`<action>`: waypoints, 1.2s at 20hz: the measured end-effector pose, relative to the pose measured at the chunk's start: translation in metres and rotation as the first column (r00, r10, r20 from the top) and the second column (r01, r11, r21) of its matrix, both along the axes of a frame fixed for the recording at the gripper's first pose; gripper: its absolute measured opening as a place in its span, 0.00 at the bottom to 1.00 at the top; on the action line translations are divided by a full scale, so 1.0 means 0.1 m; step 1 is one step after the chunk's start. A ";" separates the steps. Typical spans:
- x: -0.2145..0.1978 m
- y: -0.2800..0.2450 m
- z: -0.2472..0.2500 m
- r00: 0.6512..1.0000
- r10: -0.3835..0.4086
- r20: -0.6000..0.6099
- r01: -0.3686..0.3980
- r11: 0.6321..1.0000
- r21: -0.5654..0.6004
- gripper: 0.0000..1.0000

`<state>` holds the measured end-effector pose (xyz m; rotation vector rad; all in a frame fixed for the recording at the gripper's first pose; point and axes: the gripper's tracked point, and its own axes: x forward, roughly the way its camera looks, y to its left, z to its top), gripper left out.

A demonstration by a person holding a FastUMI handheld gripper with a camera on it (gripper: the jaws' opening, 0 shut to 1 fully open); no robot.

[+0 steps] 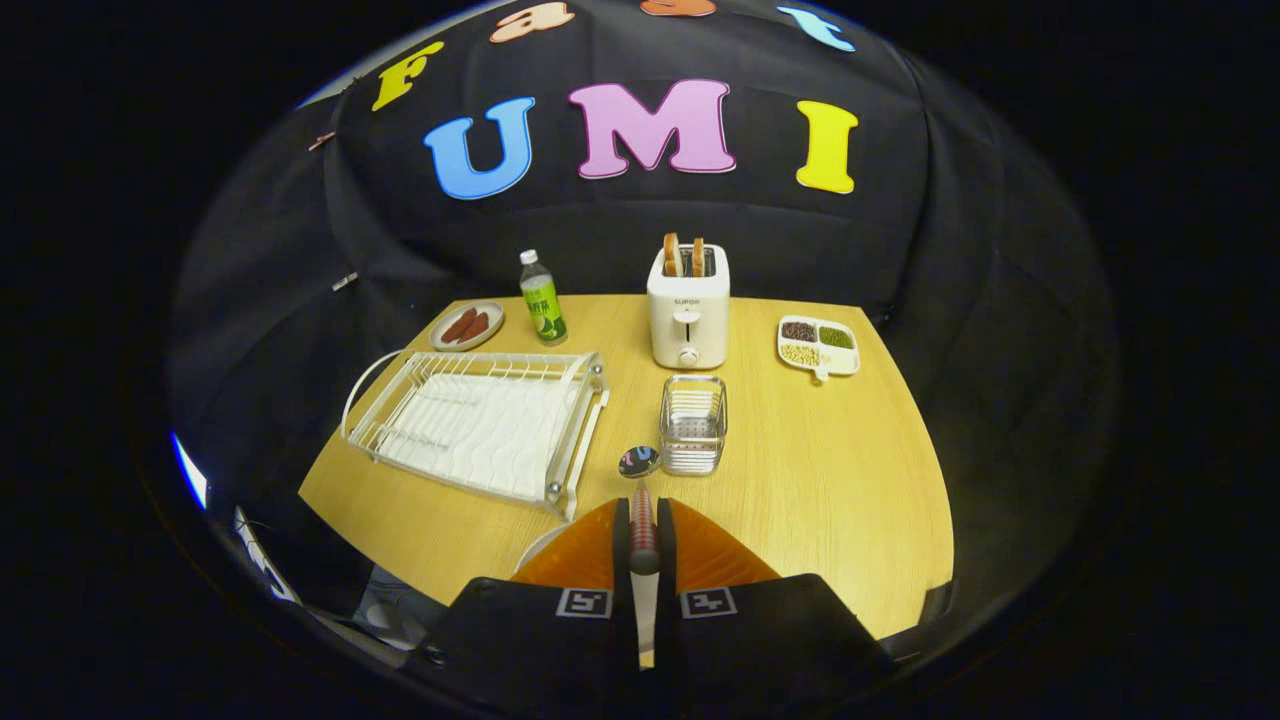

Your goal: Take the plate from the dish rack, then take the spoon from the basket and place it into the plate.

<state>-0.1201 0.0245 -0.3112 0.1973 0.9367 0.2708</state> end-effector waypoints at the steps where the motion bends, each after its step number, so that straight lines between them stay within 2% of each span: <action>1: -0.11 0.05 -0.05 1.000 0.009 -0.021 -0.009 1.000 0.003 0.10; 8: -0.53 0.32 -0.32 0.992 0.035 -0.122 -0.029 0.999 0.045 0.10; 20: -0.67 0.55 -0.67 0.979 0.078 -0.188 -0.073 0.997 0.033 0.10; 24: -0.75 0.51 -0.84 0.968 0.108 -0.225 -0.117 0.993 -0.026 0.16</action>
